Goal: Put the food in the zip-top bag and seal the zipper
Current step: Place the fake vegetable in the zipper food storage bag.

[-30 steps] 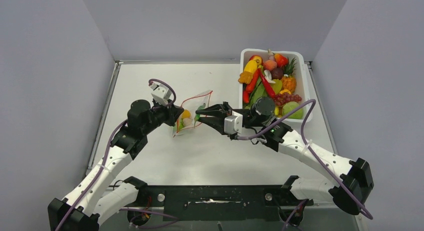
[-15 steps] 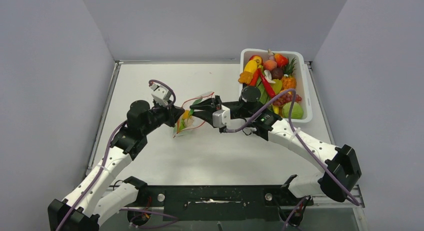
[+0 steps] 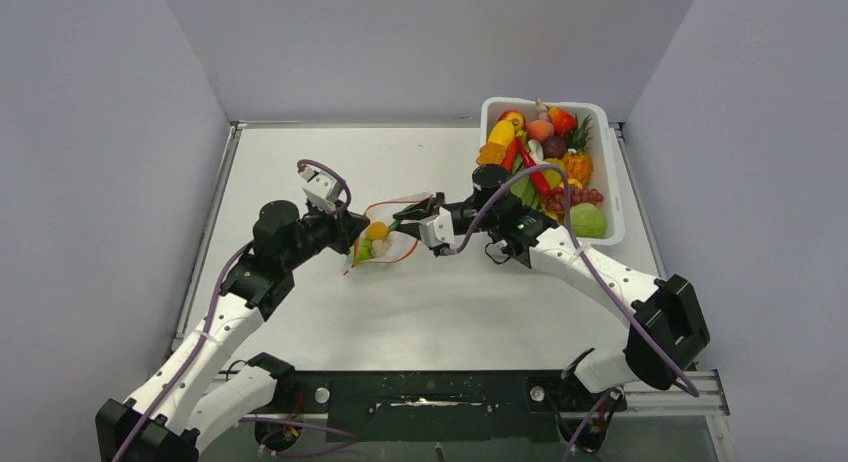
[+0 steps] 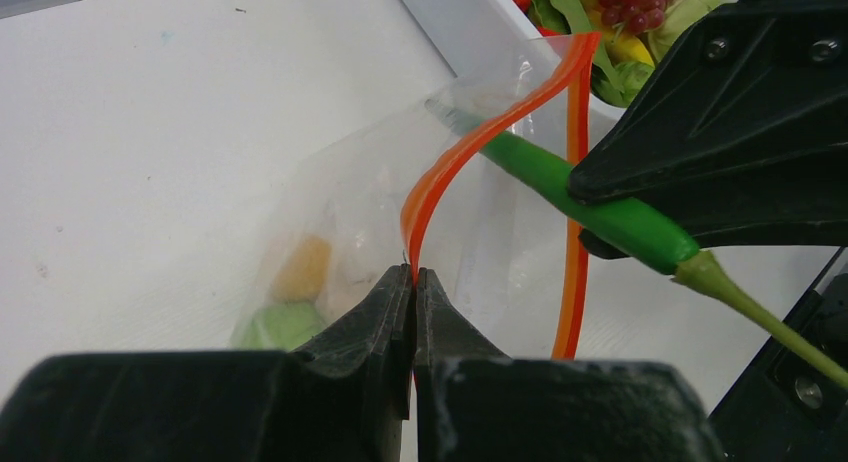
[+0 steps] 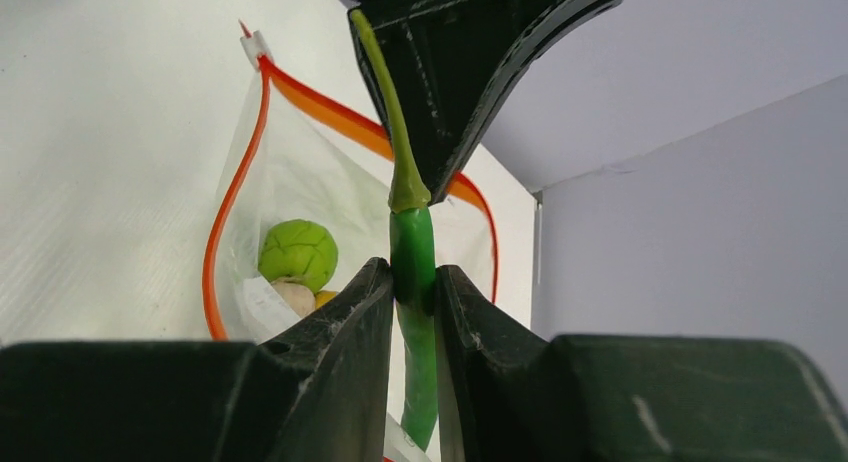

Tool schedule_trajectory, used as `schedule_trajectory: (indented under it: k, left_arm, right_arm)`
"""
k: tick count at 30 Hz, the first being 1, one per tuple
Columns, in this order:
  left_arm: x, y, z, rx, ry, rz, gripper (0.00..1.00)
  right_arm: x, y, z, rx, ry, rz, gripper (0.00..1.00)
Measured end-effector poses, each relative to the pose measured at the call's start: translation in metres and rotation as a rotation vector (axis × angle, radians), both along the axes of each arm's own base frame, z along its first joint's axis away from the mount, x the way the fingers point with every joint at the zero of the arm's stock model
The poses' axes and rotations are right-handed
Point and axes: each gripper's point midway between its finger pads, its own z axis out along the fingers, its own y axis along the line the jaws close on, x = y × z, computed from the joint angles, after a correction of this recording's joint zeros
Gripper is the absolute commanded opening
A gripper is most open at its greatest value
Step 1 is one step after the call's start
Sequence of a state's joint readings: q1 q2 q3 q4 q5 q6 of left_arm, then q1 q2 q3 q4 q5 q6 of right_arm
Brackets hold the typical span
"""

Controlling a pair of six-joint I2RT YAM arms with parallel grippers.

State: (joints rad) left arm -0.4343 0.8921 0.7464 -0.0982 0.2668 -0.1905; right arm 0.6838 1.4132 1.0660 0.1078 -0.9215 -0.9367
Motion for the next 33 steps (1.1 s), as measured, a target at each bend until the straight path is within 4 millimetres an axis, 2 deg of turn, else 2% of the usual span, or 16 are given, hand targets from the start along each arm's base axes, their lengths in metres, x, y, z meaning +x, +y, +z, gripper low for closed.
schedule_trajectory:
  k: [9,18,22,27,29,33]
  left_arm:
    - [0.002,0.001,0.004,-0.012,-0.013,0.006,0.0]
    - [0.003,0.001,0.005,-0.02,-0.018,0.005,0.0]
    - [0.003,0.002,0.005,-0.02,-0.018,0.009,0.0]
    - [0.004,0.002,0.004,-0.019,-0.015,0.009,0.0]
    - [0.004,0.002,0.003,-0.017,-0.013,0.009,0.0]
    - [0.006,0.004,0.002,-0.012,-0.01,0.024,0.0]
  right_arm:
    - [0.019,0.008,-0.044,-0.175,-0.017,-0.09,0.16]
    - [0.03,0.011,-0.074,-0.299,-0.028,-0.174,0.4]
    - [0.034,0.01,-0.072,-0.308,-0.015,-0.208,0.47]
    - [0.033,0.006,-0.067,-0.296,0.045,-0.249,0.49]
    - [0.028,0.003,-0.059,-0.27,0.082,-0.264,0.5]
    - [0.017,-0.006,-0.032,-0.172,0.178,-0.318,0.56]
